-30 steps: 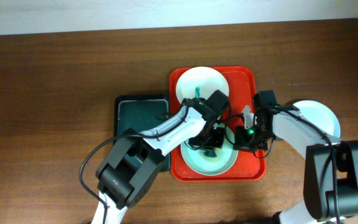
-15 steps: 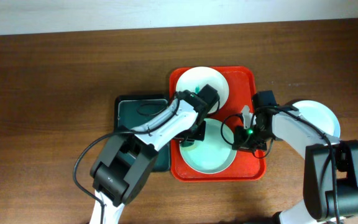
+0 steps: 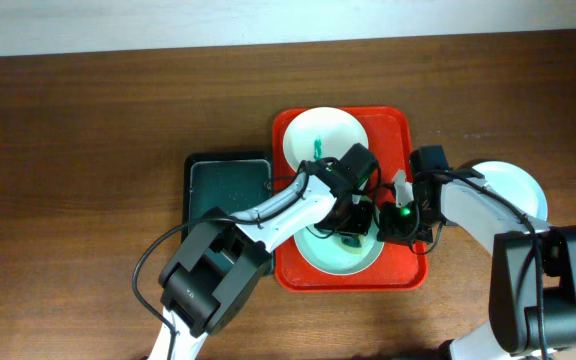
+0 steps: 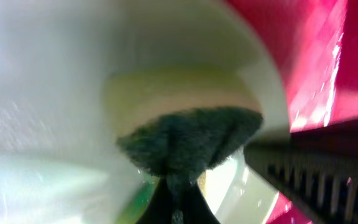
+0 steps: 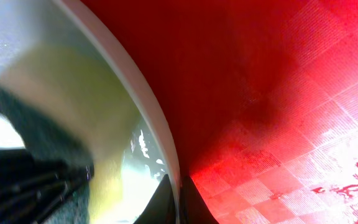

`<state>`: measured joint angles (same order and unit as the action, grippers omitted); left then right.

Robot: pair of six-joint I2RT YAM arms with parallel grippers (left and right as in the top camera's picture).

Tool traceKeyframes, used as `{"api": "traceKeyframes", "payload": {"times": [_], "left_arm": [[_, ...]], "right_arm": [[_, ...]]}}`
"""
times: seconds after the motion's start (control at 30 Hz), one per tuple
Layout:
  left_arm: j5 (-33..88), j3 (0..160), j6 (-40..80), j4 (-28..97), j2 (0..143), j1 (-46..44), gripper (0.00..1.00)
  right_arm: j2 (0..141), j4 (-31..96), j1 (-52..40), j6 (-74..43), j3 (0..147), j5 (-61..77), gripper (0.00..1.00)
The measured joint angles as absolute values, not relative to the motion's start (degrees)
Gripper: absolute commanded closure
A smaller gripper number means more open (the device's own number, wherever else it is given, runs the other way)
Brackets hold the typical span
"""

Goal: Clean dirty plates on tray and stack at the side
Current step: 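Scrub the mint green plate with the sponge while the right gripper holds it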

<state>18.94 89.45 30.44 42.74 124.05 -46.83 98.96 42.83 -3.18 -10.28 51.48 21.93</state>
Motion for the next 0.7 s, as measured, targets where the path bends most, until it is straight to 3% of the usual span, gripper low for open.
{"api": "traceKeyframes", "payload": {"times": [0.2, 0.53, 0.7], "left_arm": [[18.7, 89.8, 30.1, 52.6, 124.0, -46.9, 1.0], [-3.9, 91.5, 31.4, 65.3, 123.7, -45.6, 1.0], [-1.7, 96.4, 32.2, 68.2, 124.5, -40.3, 1.0]], "right_arm": [[99.0, 42.8, -3.2, -10.1, 51.5, 22.1, 0.96], [99.0, 42.8, -3.8, -10.1, 51.4, 22.7, 0.96], [99.0, 42.6, -3.9, -10.3, 51.4, 23.1, 0.96]]}}
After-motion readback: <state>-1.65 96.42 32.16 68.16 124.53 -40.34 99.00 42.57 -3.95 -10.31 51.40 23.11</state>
